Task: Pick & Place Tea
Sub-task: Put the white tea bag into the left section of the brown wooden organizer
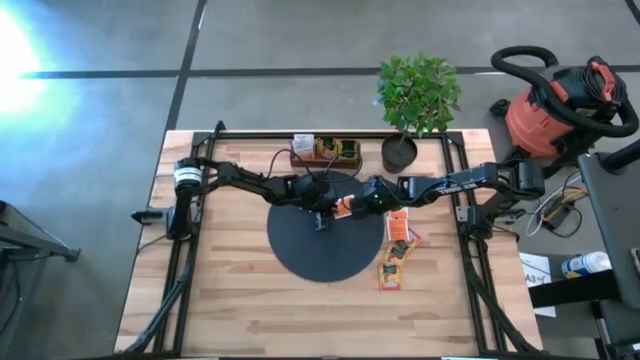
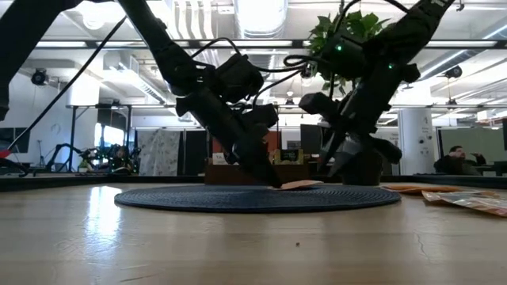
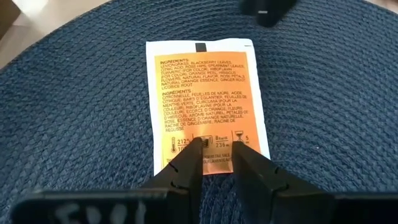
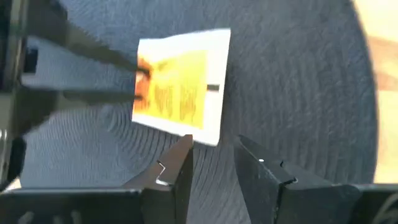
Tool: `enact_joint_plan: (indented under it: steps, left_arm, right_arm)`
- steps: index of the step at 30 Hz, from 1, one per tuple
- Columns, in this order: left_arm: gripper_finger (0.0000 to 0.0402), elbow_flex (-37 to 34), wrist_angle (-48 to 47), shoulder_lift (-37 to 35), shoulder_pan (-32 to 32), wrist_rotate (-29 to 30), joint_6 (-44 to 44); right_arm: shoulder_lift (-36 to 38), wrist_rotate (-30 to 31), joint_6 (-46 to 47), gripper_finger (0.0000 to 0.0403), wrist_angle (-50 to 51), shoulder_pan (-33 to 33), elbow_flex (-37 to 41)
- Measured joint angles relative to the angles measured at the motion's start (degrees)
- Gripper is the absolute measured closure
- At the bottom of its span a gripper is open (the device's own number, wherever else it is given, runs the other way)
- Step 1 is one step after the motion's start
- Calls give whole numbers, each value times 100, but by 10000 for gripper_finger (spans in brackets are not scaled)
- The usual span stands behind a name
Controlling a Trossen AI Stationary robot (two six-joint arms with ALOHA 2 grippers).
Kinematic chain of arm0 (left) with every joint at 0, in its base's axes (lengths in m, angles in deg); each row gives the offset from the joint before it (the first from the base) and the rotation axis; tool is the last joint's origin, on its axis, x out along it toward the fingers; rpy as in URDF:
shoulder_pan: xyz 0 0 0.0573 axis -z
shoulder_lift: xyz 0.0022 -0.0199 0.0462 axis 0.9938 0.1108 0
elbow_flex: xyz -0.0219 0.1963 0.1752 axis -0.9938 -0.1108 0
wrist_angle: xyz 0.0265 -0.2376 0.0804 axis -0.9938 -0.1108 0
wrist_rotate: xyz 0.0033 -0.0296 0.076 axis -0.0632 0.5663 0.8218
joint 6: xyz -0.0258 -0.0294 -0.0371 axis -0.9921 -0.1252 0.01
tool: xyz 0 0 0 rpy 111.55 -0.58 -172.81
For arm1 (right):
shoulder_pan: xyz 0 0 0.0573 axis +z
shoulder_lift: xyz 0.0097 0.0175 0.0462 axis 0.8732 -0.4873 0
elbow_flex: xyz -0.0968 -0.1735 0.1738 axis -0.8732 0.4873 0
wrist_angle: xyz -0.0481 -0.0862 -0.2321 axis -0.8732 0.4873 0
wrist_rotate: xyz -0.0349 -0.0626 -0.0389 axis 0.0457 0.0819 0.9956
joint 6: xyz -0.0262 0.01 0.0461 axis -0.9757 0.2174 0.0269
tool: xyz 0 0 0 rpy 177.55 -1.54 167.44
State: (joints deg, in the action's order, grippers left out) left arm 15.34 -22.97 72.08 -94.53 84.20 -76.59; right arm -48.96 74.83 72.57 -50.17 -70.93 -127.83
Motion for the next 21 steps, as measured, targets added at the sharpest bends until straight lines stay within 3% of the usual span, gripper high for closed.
enact_joint_plan:
  steps: [8, 12, 21]
  left_arm:
    - [317, -9, 44, 11, 2, -49, -165]
    - [317, -17, 86, 15, 15, -162, -384]
    - [317, -113, 150, 15, 87, -218, -523]
  right_arm:
    - [-377, -76, -20, 289, -129, -69, 80]
    - [-588, -282, -25, 289, -702, -75, 72]
    - [-471, -267, 72, 289, -815, -70, 13]
